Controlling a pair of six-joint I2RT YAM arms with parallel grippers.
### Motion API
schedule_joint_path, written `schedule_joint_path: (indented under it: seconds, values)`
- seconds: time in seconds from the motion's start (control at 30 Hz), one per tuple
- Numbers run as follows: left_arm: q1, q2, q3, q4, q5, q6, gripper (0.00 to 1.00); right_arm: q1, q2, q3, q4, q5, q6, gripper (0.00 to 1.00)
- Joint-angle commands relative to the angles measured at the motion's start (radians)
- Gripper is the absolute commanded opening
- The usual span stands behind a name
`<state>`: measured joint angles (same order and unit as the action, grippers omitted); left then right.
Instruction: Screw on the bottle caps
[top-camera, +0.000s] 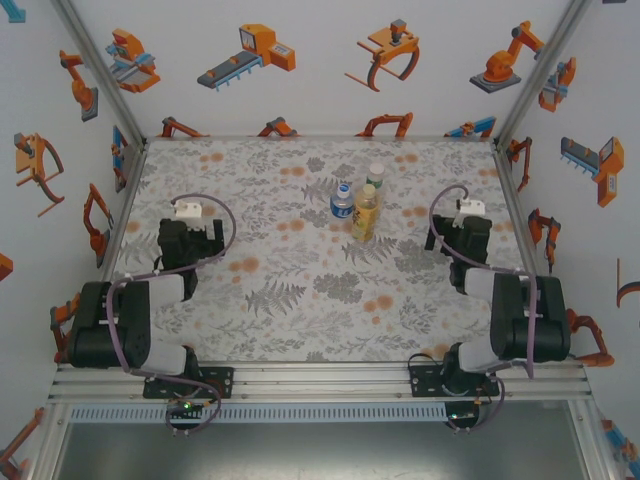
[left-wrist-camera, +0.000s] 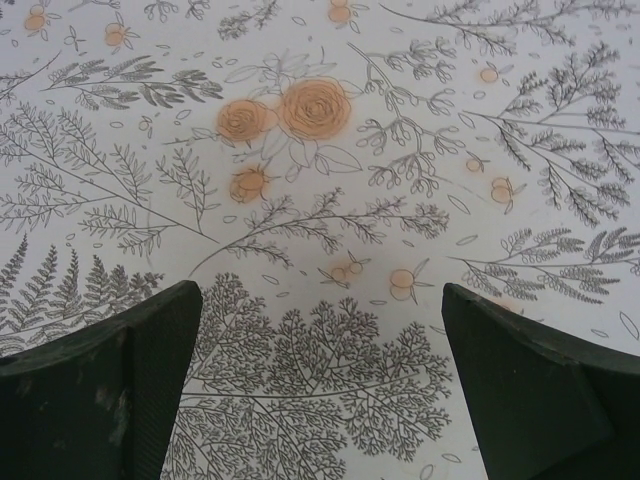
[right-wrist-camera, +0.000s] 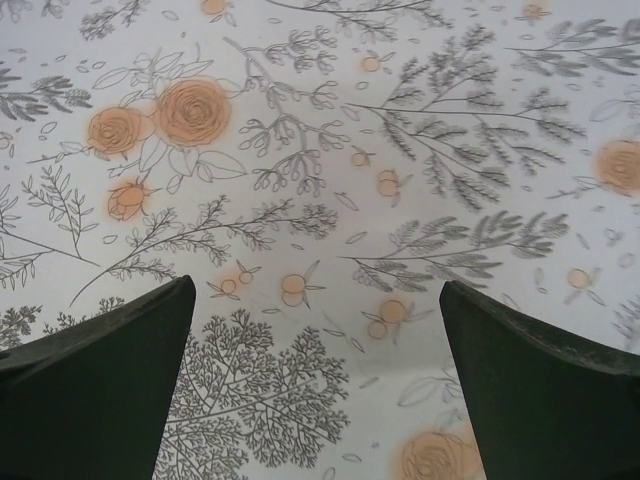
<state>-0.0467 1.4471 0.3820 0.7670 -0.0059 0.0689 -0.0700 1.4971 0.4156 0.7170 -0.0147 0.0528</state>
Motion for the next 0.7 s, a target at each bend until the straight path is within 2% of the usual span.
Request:
schedule_joint_path:
  seconds: [0.0, 0.03, 0.1, 0.13, 0.17, 0.23, 0.67]
  values:
    - [0.025, 0.082, -0.047, 0.198, 0.13, -0.038, 0.97, -0.004, 0.042, -0.043, 0.174, -0.068, 0.014, 0.98]
    - [0.038, 0.107, -0.056, 0.25, 0.135, -0.055, 0.97, -0.005, 0.046, -0.039, 0.175, -0.059, 0.016, 0.98]
    - [0.049, 0.078, -0.007, 0.096, 0.165, -0.053, 0.97, -0.006, 0.047, -0.032, 0.165, -0.043, 0.027, 0.98]
    - [0.056, 0.087, -0.001, 0.111, 0.167, -0.067, 0.97, -0.006, 0.046, -0.033, 0.164, -0.031, 0.031, 0.96]
    - [0.06, 0.098, 0.0, 0.128, 0.148, -0.077, 0.97, -0.006, 0.046, -0.032, 0.162, -0.03, 0.03, 0.99]
    - [0.057, 0.086, 0.015, 0.073, 0.118, -0.08, 0.97, -0.005, 0.046, -0.034, 0.163, -0.028, 0.031, 0.99]
    - [0.055, 0.091, 0.013, 0.087, 0.113, -0.083, 0.97, -0.004, 0.047, -0.028, 0.157, -0.054, 0.022, 0.99]
